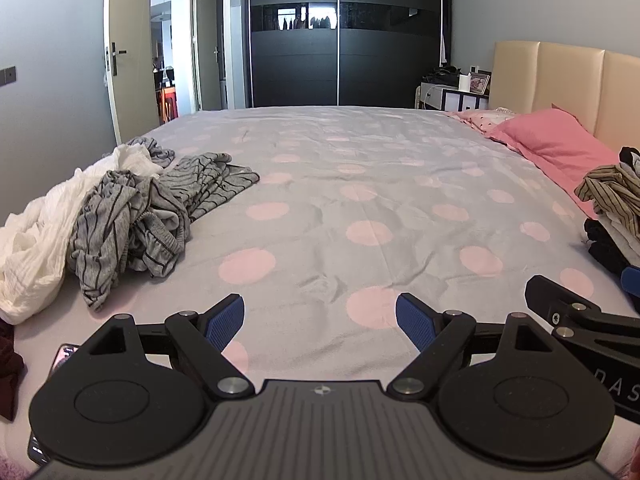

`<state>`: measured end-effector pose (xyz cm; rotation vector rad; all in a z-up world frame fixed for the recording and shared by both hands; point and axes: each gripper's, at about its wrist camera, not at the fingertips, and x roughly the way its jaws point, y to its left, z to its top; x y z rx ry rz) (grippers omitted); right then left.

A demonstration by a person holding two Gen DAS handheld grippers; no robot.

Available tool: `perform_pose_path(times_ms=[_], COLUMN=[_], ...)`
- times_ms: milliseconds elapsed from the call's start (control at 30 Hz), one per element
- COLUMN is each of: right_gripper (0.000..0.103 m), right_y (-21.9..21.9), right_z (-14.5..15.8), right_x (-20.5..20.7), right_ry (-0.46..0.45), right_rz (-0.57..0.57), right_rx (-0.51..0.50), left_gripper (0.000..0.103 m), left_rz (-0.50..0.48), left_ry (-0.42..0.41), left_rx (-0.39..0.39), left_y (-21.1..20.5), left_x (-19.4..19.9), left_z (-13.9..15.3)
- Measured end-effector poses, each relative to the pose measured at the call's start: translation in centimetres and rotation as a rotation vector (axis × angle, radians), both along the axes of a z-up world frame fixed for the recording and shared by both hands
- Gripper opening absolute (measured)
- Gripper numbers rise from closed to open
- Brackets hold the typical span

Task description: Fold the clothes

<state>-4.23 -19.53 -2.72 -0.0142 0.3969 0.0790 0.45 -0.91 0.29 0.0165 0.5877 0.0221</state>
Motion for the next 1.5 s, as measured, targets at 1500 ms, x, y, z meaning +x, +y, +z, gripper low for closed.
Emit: perform_pose_path(times_ms=[1500], right_gripper=[0.1], right_y=[0.35], right_z=[0.04], right_x=[-0.48], right_ry=[-0.006], right_rz=[0.001], right_rx=[0.014], left_gripper=[0.081], left_rz=[-0.006], left_ry=[-0.015], left_rx=[0.026], left_y=[-0.08], left_x=[-0.31], left_z=[0.53])
